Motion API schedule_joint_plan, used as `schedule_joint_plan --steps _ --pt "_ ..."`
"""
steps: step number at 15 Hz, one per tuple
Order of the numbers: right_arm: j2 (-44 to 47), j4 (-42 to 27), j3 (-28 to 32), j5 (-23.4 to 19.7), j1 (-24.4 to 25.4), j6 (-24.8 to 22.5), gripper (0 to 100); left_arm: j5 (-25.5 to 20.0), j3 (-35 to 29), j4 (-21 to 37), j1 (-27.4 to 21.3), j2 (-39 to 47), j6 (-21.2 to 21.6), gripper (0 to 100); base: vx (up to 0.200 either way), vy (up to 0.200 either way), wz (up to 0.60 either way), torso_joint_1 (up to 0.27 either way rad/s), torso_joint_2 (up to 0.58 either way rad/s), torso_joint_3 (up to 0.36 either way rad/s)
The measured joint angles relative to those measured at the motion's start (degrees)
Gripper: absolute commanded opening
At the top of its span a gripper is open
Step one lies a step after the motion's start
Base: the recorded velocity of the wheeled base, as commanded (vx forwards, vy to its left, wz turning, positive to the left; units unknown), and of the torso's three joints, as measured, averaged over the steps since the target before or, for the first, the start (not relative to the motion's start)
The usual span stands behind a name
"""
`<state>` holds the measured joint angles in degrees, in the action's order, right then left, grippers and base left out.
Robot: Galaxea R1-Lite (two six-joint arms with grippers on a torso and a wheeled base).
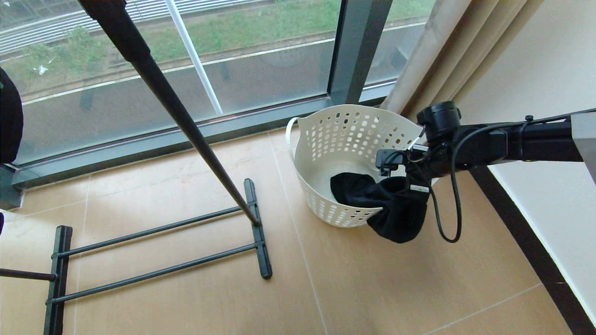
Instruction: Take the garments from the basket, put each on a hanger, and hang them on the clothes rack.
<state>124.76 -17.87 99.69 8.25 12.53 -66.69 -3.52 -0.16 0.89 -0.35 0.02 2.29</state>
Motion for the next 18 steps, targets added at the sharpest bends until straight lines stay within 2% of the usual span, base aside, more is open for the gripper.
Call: schedule_joint_plan --steps 18 --pt "2.52 -2.1 1.62 0.52 -0.44 -0.77 100 0.0 -0.02 0.0 0.0 0.0 -0.02 100 0.0 0.0 0.0 0.0 0.0 0.0"
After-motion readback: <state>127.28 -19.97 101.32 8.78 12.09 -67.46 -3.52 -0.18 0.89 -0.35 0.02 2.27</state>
